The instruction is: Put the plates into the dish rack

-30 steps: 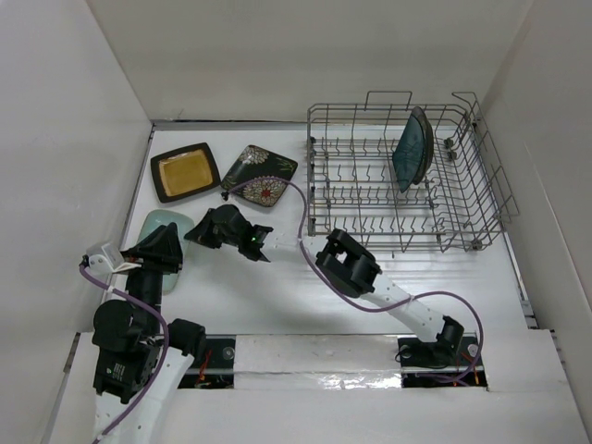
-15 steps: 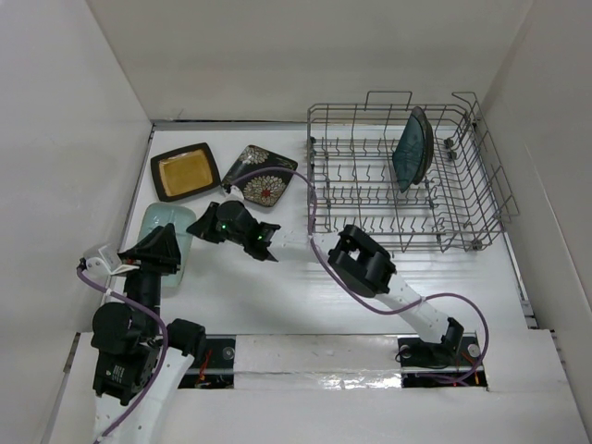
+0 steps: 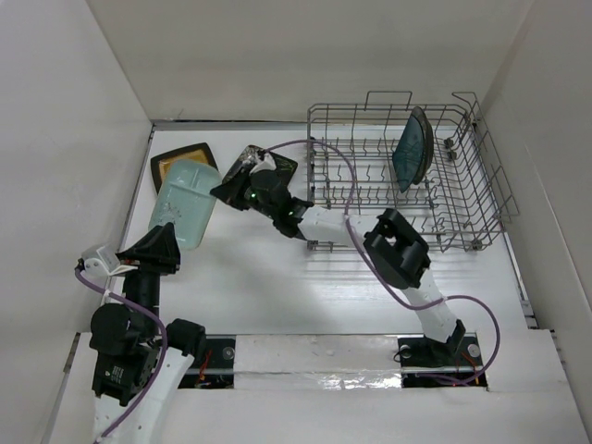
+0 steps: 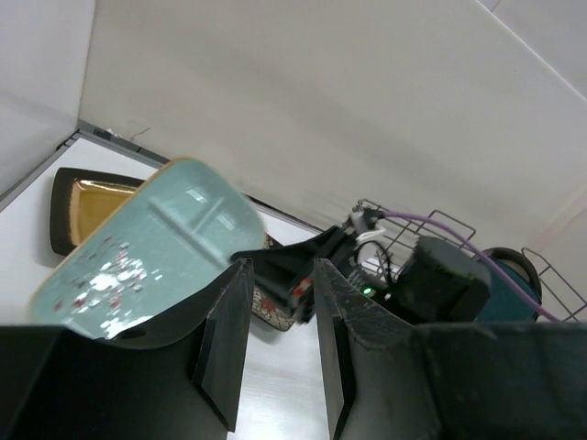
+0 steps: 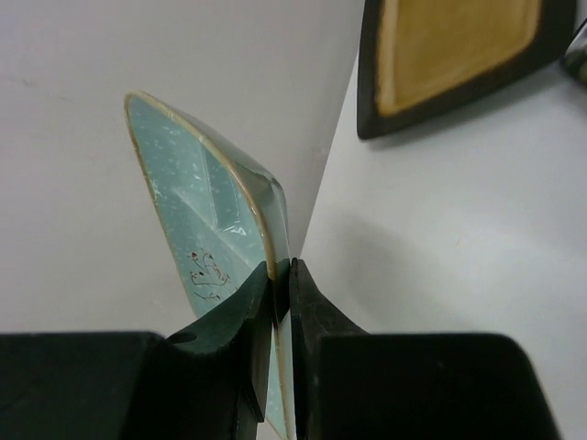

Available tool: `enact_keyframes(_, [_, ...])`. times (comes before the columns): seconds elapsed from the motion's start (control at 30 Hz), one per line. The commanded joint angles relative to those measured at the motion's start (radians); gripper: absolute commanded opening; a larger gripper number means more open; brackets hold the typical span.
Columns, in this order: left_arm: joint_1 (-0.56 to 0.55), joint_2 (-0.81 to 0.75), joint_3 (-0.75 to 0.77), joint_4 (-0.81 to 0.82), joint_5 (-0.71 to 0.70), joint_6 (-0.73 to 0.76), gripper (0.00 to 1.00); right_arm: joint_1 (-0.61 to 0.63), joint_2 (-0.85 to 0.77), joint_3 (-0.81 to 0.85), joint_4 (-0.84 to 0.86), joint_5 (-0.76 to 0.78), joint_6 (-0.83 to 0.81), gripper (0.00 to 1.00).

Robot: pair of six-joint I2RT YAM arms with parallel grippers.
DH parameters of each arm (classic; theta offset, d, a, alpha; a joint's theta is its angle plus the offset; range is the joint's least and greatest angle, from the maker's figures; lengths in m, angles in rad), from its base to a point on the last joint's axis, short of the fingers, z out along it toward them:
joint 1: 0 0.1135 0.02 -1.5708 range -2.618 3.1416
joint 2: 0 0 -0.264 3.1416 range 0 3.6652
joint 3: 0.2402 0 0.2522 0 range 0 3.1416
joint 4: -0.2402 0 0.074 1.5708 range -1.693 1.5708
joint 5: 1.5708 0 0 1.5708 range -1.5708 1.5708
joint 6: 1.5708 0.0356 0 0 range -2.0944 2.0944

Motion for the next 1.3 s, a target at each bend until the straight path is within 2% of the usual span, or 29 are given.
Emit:
enact_keyframes(0.0, [0.005, 0.019, 0.038, 0.057, 0.015, 0.017, 0.30, -0.063, -0.171, -0.026, 0.267, 0.027, 0.020, 0.00])
enact_keyframes(0.1, [0.005, 0.031, 0.041, 0.068, 0.027, 0.017, 0.31, -0.104, -0.255, -0.114, 0.275, 0.038, -0.001, 0.00])
enact_keyframes(0.23, [0.005, 0.043, 0.037, 0.074, 0.050, 0.020, 0.32, -0.231, -0.373, -0.210, 0.241, 0.023, -0.059, 0.00])
enact_keyframes(0.33, [0.005, 0.051, 0.028, 0.079, 0.067, 0.022, 0.33, -0.304, -0.464, -0.228, 0.115, 0.019, -0.174, 0.00])
enact_keyframes(0.47, [0.005, 0.048, 0.017, 0.092, 0.090, 0.023, 0.33, -0.461, -0.553, -0.205, -0.052, 0.015, -0.308, 0.00])
enact_keyframes(0.63, [0.005, 0.054, 0.012, 0.091, 0.107, 0.031, 0.33, -0.615, -0.647, -0.123, -0.297, 0.013, -0.426, 0.00])
enact_keyframes(0.83, [0.005, 0.056, 0.008, 0.091, 0.124, 0.037, 0.34, -0.797, -0.685, 0.005, -0.587, 0.001, -0.554, 0.00])
enact_keyframes(1.0, [0.005, 0.053, 0.008, 0.093, 0.134, 0.042, 0.34, -0.854, -0.685, 0.133, -0.753, 0.097, -0.704, 0.00])
enact_keyframes(1.1, [0.005, 0.048, 0.006, 0.093, 0.140, 0.043, 0.34, -0.854, -0.661, 0.203, -0.804, 0.197, -0.790, 0.00])
enact_keyframes(1.27, [0.005, 0.045, 0.004, 0.089, 0.142, 0.042, 0.34, -0.854, -0.581, 0.327, -0.893, 0.280, -0.894, 0.00])
